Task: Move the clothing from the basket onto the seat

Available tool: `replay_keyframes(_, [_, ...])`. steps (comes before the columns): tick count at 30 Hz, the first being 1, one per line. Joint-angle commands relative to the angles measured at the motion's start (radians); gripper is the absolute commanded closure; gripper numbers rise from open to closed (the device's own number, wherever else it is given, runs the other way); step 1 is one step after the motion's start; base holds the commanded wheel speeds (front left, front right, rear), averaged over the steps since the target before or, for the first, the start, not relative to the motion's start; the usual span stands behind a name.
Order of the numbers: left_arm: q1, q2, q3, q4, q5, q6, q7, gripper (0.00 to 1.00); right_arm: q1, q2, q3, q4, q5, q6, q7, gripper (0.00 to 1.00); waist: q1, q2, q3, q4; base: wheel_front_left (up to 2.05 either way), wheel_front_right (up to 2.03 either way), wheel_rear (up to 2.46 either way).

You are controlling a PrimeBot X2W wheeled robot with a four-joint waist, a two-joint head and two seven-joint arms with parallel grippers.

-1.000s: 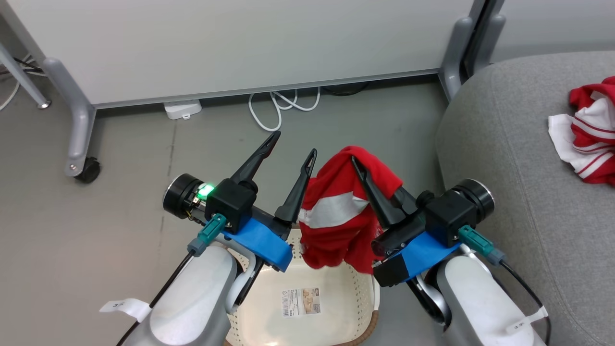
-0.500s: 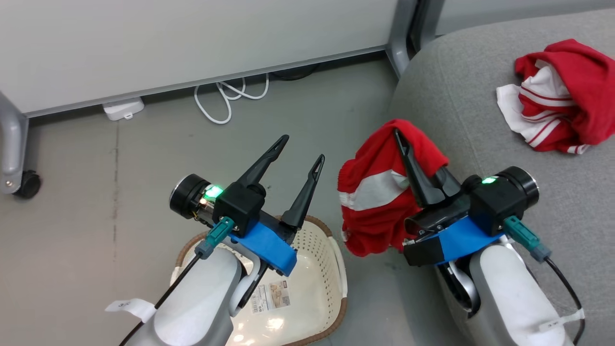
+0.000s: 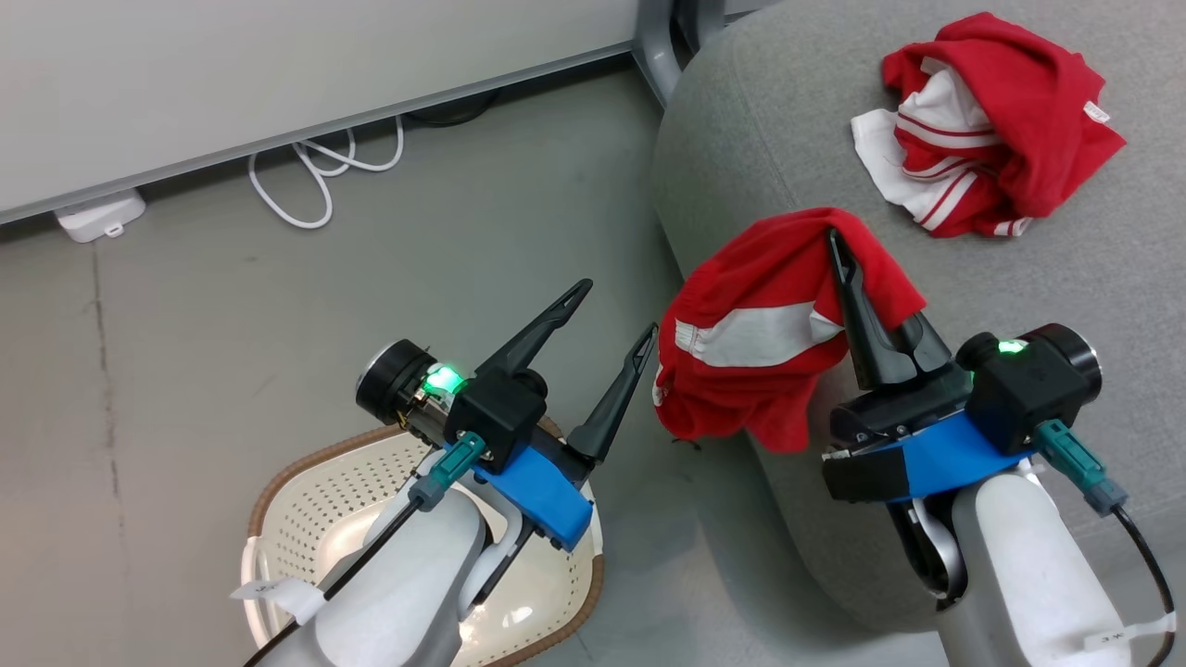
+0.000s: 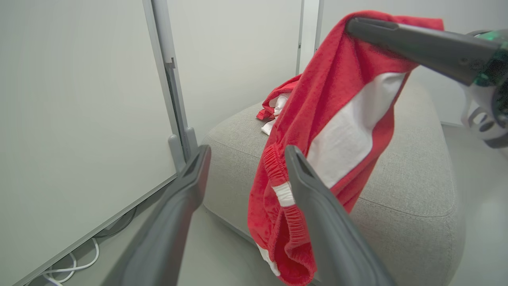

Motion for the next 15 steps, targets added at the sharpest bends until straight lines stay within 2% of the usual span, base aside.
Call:
replay_keyframes(1, [-0.018, 0.005, -0.003, 0.003, 0.002, -0.005, -0.003, 0.00, 0.010, 0.001, -0.004, -0.007, -0.004, 0.000, -0.004, 1.00, 0.0000, 0.0000, 0.009, -0.014, 0.00, 0.00, 0.00])
replay_keyframes(8, [-0.025, 0.009, -0.028, 0.006, -0.005, -0.007, -0.003, 0.00, 0.028, 0.004, -0.026, -0.022, -0.005, 0.000, -0.004, 1.00, 0.0000, 0.0000, 0.019, -0.040, 0.00, 0.00, 0.00])
replay_keyframes(15, [-0.032, 0.010, -0.036, -0.003, -0.006, -0.007, -0.003, 0.00, 0.023, 0.008, -0.049, -0.036, -0.002, 0.000, -0.004, 1.00, 0.0000, 0.0000, 0.024, -0.035, 0.00, 0.00, 0.00])
